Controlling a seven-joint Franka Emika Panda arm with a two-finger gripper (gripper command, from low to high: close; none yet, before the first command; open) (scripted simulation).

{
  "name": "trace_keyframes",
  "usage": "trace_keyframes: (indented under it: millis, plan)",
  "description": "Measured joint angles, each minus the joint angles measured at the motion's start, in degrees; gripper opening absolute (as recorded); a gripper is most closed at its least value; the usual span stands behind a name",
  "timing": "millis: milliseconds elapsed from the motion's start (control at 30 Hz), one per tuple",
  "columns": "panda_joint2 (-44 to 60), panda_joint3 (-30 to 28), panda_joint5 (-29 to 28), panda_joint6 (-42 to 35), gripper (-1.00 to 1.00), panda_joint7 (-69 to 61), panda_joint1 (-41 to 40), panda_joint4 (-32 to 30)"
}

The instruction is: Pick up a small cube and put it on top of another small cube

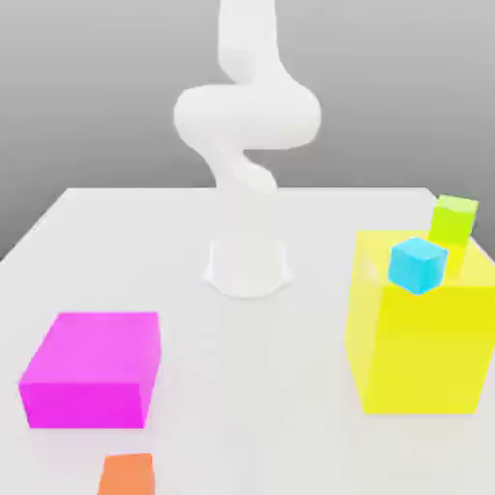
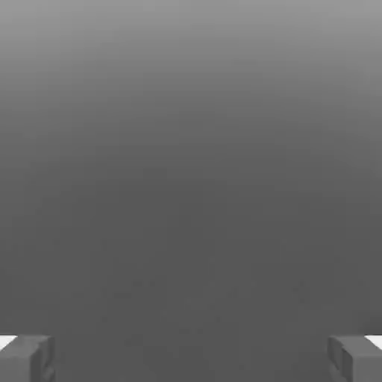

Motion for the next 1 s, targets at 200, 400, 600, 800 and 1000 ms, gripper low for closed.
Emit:
trace_keyframes:
  millis: [200, 400, 600, 800, 1000]
  plan:
    - [12.79, -4.56, 2.78, 3.68, 0.00, -5.84, 1.90, -0.13]
    - [25.28, -8.22, 6.08, 7.23, 0.00, -11.93, 2.86, -0.25]
    - [37.77, -10.27, 9.17, 10.76, 0.00, -17.85, 2.14, -0.36]
    - [49.94, -10.78, 10.19, 14.52, 0.00, -22.35, 0.08, -0.55]
    - [61.77, -11.02, 9.79, 19.60, 0.00, -25.24, -1.96, -0.34]
